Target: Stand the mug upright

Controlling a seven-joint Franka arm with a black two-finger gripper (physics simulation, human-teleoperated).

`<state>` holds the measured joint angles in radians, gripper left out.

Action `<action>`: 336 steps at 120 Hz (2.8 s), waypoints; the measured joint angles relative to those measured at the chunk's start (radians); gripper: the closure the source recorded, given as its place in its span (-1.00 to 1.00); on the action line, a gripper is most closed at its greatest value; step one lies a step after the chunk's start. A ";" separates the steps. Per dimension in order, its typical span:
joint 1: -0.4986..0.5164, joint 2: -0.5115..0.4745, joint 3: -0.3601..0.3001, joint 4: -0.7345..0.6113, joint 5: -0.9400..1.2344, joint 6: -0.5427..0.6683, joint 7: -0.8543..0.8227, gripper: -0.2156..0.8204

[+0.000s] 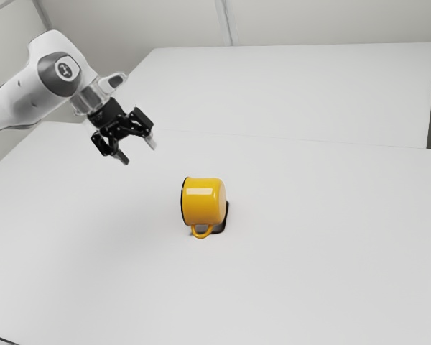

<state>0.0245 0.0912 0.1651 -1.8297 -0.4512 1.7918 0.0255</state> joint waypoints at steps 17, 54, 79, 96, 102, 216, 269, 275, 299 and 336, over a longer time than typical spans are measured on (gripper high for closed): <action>0.043 0.086 0.001 -0.016 -0.178 0.015 -0.004 -0.58; 0.030 0.227 -0.002 -0.029 -0.433 0.059 -0.009 -0.58; 0.013 0.286 -0.015 -0.042 -0.560 0.074 -0.013 -0.58; 0.003 0.294 -0.023 -0.058 -0.635 0.088 -0.014 -0.58; -0.002 0.298 -0.024 -0.058 -0.650 0.094 -0.014 -0.56; -0.131 0.113 -0.025 -0.062 0.052 0.231 -0.071 0.87; -0.148 -0.005 -0.051 -0.314 0.513 0.530 -0.116 0.86; -0.151 -0.005 -0.052 -0.329 0.527 0.560 -0.125 0.87; -0.164 -0.001 -0.052 -0.373 0.551 0.640 -0.166 0.88; -0.168 0.029 -0.057 -0.392 0.538 0.683 -0.222 0.73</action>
<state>-0.1438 0.1202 0.1077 -2.2221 0.0864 2.4750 -0.1966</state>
